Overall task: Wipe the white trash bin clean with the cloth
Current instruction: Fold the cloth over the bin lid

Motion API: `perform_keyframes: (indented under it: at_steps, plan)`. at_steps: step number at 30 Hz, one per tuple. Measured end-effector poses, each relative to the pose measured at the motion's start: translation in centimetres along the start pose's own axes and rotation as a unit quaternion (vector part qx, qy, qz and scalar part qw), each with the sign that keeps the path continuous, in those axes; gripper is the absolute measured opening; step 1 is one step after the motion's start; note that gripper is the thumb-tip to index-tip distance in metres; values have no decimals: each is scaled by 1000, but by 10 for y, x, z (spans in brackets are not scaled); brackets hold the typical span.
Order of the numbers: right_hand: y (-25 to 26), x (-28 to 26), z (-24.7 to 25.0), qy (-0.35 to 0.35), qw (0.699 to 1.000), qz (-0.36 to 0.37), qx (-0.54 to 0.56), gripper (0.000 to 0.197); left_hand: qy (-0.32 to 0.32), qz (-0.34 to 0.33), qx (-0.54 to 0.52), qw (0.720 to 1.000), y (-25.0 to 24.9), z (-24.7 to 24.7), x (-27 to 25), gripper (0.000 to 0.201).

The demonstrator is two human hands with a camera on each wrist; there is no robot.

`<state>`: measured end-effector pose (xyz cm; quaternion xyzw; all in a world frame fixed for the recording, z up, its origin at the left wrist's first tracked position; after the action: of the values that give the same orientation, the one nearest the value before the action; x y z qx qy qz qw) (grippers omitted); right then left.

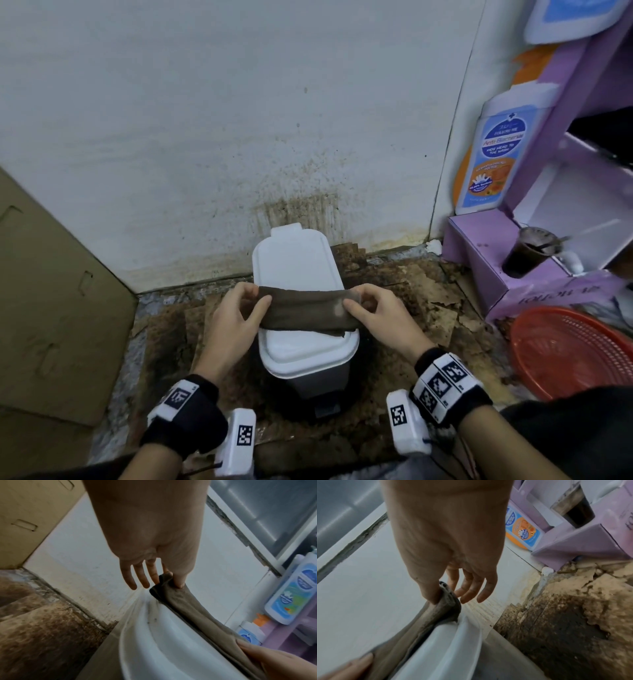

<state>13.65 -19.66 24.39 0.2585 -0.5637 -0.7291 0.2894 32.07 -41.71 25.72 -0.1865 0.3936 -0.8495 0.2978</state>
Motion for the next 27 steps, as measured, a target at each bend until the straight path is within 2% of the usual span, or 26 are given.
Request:
perform_keyframes:
  at_steps: [6, 9, 12, 15, 19, 21, 25, 26, 27]
  plan:
    - [16, -13, 62, -3, 1000, 12, -6, 18, -2, -66, -35, 997, -63, -29, 7, 11]
    - [29, -28, 119, -23, 999, 15, -33, 10, 45, -73, -82, 993, -106, -60, 14, 6]
    - [37, -50, 187, -60, 996, 1, -65, 16, 97, -65, -132, 984, -155, -101, 23, 13]
    - [36, -82, 256, -76, 994, -9, -73, 19, 153, -82, -152, 973, -203, -158, 33, 15]
    - [16, -135, 338, -124, 990, -48, -43, 58, 210, -107, -149, 960, -252, -252, 36, 12]
    - [-4, -161, 374, -150, 985, -84, -12, 68, 246, -122, -141, 951, -275, -301, 31, 11]
    - [-59, -207, 422, -187, 968, -169, 7, 68, 311, -155, -93, 933, -306, -393, 20, 16]
    - [-75, -216, 426, -206, 960, -190, 20, 67, 324, -163, -79, 929, -306, -415, 17, 17]
    - [-90, -223, 426, -229, 950, -209, 35, 57, 338, -170, -66, 923, -303, -437, 14, 18]
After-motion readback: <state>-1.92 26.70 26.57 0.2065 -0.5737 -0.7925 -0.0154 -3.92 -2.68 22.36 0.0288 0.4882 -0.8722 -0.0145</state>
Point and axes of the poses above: each hand's wrist, its own x-axis towards the middle knuckle, its own z-axis out of the back of the hand, y = z × x, the point moved 3 cm from there along x, towards the middle knuckle, and after that the axes turned 8 degrees about x, right-handed, at the moved point
